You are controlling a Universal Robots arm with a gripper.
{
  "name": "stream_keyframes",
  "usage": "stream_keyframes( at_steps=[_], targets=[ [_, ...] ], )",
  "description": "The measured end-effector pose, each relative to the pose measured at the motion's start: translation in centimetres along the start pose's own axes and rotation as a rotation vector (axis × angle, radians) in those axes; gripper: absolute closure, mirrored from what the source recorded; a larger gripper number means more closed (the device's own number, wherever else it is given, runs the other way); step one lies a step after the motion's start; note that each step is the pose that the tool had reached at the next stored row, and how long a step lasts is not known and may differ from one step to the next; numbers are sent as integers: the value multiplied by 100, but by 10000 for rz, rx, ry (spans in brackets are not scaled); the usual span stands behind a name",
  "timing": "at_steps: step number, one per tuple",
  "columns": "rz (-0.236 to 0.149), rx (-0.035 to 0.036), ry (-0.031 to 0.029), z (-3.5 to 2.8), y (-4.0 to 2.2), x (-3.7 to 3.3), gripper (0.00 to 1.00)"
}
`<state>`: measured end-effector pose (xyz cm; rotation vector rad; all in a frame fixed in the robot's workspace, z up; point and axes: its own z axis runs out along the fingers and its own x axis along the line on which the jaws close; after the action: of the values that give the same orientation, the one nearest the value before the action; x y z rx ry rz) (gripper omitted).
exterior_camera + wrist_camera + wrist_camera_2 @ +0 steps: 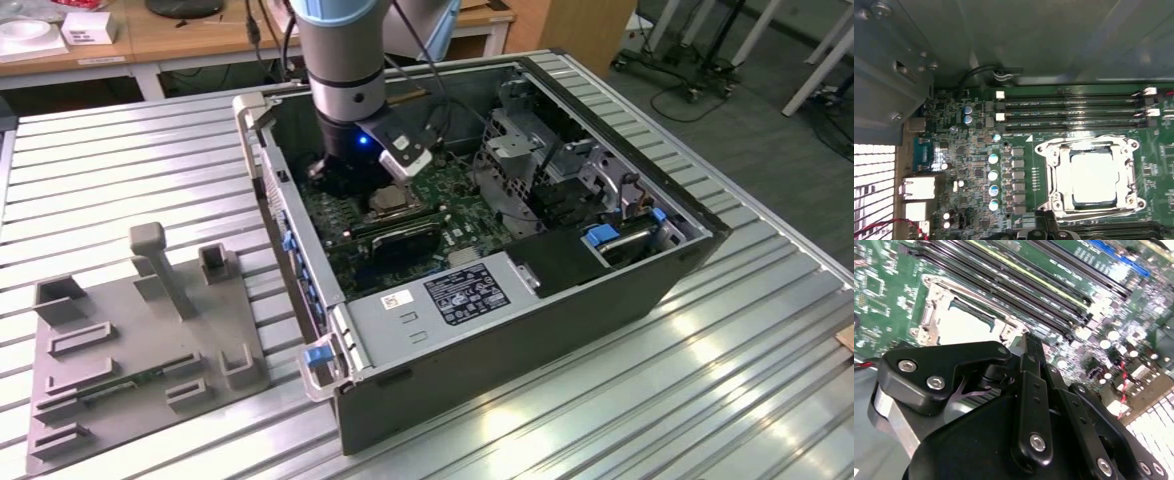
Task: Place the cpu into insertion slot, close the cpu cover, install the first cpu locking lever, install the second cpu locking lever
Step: 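Install the second cpu locking lever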
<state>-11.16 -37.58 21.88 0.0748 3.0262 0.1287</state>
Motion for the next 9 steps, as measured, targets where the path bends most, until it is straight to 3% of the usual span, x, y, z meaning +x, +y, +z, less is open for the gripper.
stream_keyframes(
  at_steps=[1,2,3,5,6,9],
  targets=[
    [9,7,114,0,0,-1,90],
    [13,9,163,0,0,-1,90],
    [23,15,274,1,0,-2,90],
    [48,31,575,4,0,-6,90],
    [54,36,647,3,0,-6,90],
    [60,40,723,4,0,-6,90]
  ],
)
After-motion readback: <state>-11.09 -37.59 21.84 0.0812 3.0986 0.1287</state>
